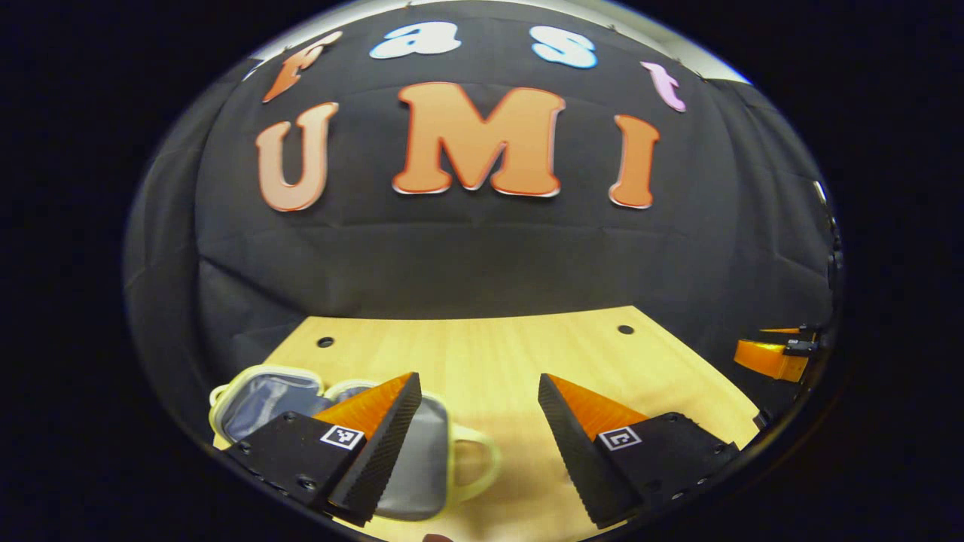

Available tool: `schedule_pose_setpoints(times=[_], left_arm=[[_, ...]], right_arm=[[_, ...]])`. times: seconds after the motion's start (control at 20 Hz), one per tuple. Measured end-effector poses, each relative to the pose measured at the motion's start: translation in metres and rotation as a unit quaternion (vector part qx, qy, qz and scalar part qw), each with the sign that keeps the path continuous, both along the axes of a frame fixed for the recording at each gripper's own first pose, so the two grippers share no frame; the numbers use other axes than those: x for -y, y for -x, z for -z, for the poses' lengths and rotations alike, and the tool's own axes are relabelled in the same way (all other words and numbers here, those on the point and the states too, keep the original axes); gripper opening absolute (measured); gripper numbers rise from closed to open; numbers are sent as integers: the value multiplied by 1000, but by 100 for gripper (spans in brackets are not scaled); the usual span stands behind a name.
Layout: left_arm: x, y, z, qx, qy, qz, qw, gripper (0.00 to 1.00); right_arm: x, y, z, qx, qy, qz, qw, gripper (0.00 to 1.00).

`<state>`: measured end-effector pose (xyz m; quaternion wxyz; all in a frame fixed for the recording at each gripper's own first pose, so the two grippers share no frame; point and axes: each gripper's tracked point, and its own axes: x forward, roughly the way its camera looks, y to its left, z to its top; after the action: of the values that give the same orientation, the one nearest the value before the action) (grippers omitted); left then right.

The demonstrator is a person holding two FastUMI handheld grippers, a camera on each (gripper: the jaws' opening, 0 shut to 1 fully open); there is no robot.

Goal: First open the suitcase, pack the skin care products into it, and then close the suitcase.

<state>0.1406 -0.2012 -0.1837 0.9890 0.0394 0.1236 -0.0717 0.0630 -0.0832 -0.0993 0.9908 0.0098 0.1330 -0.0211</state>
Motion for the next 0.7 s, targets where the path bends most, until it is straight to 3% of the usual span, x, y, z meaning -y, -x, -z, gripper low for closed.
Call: schedule_pose_setpoints(times=[0.25,0.7], left_arm=[[85,2,61,-28,4,56,998,98],[100,0,191,-98,-37,57,993,98]], right_arm=[[18,11,14,-22,7,10,1000,95],[47,22,39,-65,19,32,997,95]])
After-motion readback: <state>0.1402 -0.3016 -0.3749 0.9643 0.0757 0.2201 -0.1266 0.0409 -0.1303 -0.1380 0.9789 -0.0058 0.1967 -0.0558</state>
